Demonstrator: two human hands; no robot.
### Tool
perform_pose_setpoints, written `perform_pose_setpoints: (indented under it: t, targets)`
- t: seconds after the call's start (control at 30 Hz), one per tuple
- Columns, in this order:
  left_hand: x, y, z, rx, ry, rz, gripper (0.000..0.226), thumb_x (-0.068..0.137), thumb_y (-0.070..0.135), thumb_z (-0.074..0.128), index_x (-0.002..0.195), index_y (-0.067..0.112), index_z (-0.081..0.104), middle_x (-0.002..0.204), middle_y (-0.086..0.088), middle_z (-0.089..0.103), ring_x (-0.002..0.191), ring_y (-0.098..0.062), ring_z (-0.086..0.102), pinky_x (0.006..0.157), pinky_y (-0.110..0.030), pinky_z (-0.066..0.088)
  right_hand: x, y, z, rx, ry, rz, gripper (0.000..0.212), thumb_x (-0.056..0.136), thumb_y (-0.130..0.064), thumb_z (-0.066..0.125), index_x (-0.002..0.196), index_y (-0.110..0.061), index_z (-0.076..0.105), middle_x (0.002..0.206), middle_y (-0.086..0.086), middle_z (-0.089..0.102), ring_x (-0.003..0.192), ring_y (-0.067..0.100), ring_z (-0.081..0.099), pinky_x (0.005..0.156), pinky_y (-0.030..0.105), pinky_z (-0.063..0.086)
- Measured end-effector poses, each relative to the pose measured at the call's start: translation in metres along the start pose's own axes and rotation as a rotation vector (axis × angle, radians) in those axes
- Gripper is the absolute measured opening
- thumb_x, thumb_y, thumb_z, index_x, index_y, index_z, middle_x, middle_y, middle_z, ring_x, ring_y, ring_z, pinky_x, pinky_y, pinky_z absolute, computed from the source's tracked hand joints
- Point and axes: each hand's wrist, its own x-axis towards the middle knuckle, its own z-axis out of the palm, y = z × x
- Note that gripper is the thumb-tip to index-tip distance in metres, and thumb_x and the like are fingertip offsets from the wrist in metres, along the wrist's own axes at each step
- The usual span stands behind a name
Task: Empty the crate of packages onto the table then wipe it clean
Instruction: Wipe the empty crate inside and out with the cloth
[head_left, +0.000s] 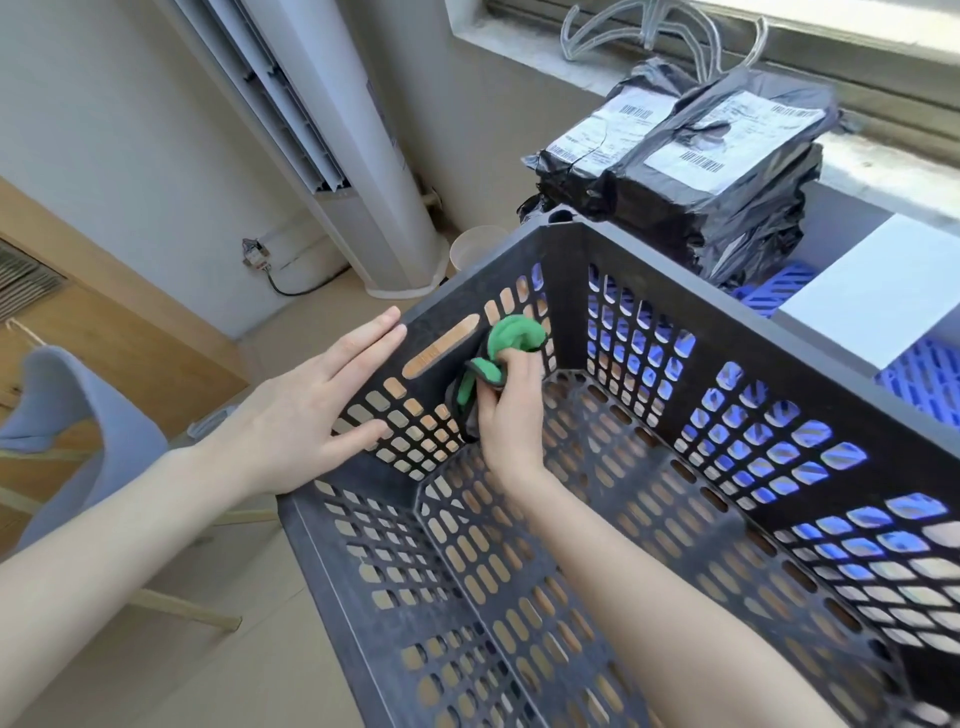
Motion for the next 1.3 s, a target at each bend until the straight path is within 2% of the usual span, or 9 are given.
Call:
perform_pose_setpoints:
  t: [0.1, 0.23, 0.4, 0.47, 0.7, 0.8, 0.97, 1.13, 1.3]
  targets:
    - [-0.001, -0.002, 0.003, 0.014, 0.004, -0.008, 0.087, 0.089, 0.036, 0.065, 0.155, 0.035, 0.01, 0.16, 0.026, -0.003, 0.114, -0.013, 0.052, 0.056, -0.01, 0.031, 0.019, -0.015, 0.0, 0.089, 0.18, -0.058, 0.018, 0.091, -0.003, 0.053, 0.108, -0.006, 0.05, 0.109, 0.007, 0.043, 0.096, 0.01, 0.042, 0.084, 0.017, 0.036]
    - [0.0, 0.0, 0.005, 0.02, 0.01, -0.021, 0.089, 0.087, 0.034, 0.066, 0.155, 0.035, 0.009, 0.16, 0.026, -0.002, 0.118, -0.015, 0.052, 0.052, -0.01, 0.029, 0.023, 0.005, 0.004, -0.01, 0.085, -0.012, 0.02, 0.092, -0.005, 0.052, 0.111, -0.006, 0.049, 0.113, 0.009, 0.045, 0.1, 0.018, 0.045, 0.088, 0.029, 0.04]
    - [0.001, -0.003, 0.008, 0.014, 0.029, -0.014, 0.086, 0.086, 0.012, 0.064, 0.155, 0.033, 0.017, 0.16, 0.024, 0.006, 0.095, -0.005, 0.048, 0.053, -0.01, 0.031, 0.016, 0.036, 0.002, -0.07, -0.07, 0.184, 0.012, 0.096, -0.018, 0.05, 0.103, -0.009, 0.045, 0.109, 0.007, 0.047, 0.096, 0.02, 0.049, 0.088, 0.039, 0.044]
    - [0.005, -0.006, 0.008, 0.0, 0.049, -0.015, 0.084, 0.085, 0.0, 0.059, 0.154, 0.03, 0.021, 0.161, 0.022, 0.011, 0.091, -0.018, 0.059, 0.056, -0.022, 0.042, 0.019, 0.032, -0.004, -0.056, -0.095, 0.208, 0.013, 0.097, -0.021, 0.049, 0.103, -0.011, 0.045, 0.109, 0.005, 0.047, 0.094, 0.017, 0.048, 0.088, 0.037, 0.044]
    - [0.018, -0.01, 0.006, 0.104, 0.057, 0.064, 0.079, 0.082, -0.001, 0.06, 0.152, 0.021, 0.03, 0.154, 0.0, 0.03, 0.055, -0.015, 0.037, 0.043, -0.029, 0.041, 0.045, -0.025, -0.022, 0.106, 0.195, -0.068, 0.017, 0.093, -0.014, 0.054, 0.108, -0.007, 0.049, 0.105, 0.005, 0.045, 0.09, 0.006, 0.042, 0.08, 0.02, 0.037]
    - [0.032, -0.01, 0.006, 0.111, 0.066, 0.076, 0.068, 0.093, 0.017, 0.054, 0.153, 0.026, 0.024, 0.151, 0.002, 0.033, 0.06, -0.023, 0.051, 0.046, -0.034, 0.048, 0.054, -0.029, -0.019, 0.034, 0.192, -0.16, 0.022, 0.092, -0.012, 0.055, 0.112, -0.006, 0.049, 0.107, 0.009, 0.045, 0.093, 0.01, 0.042, 0.08, 0.024, 0.038]
    - [0.041, -0.012, 0.011, 0.173, 0.071, 0.111, 0.058, 0.1, 0.03, 0.038, 0.154, 0.028, 0.018, 0.149, 0.004, 0.035, 0.073, -0.031, 0.062, 0.046, -0.032, 0.047, 0.047, 0.014, -0.014, 0.036, 0.085, 0.056, 0.022, 0.096, -0.015, 0.047, 0.116, -0.005, 0.049, 0.11, 0.01, 0.048, 0.096, 0.019, 0.048, 0.088, 0.042, 0.043]
    - [0.041, -0.007, 0.01, 0.201, 0.07, 0.098, 0.074, 0.095, 0.033, 0.052, 0.156, 0.03, 0.011, 0.163, 0.014, 0.006, 0.118, -0.025, 0.055, 0.056, -0.035, 0.056, 0.047, 0.015, -0.017, 0.029, 0.066, 0.153, 0.022, 0.098, -0.018, 0.045, 0.116, -0.008, 0.049, 0.107, 0.007, 0.048, 0.092, 0.016, 0.048, 0.087, 0.041, 0.045]
    - [0.039, -0.003, 0.009, 0.219, 0.063, 0.135, 0.073, 0.094, 0.033, 0.051, 0.156, 0.03, 0.012, 0.163, 0.015, 0.0, 0.113, -0.024, 0.056, 0.054, -0.036, 0.057, 0.048, -0.002, -0.022, 0.009, 0.124, -0.09, 0.025, 0.091, -0.011, 0.053, 0.115, -0.01, 0.05, 0.109, 0.006, 0.044, 0.095, 0.018, 0.048, 0.083, 0.032, 0.043]
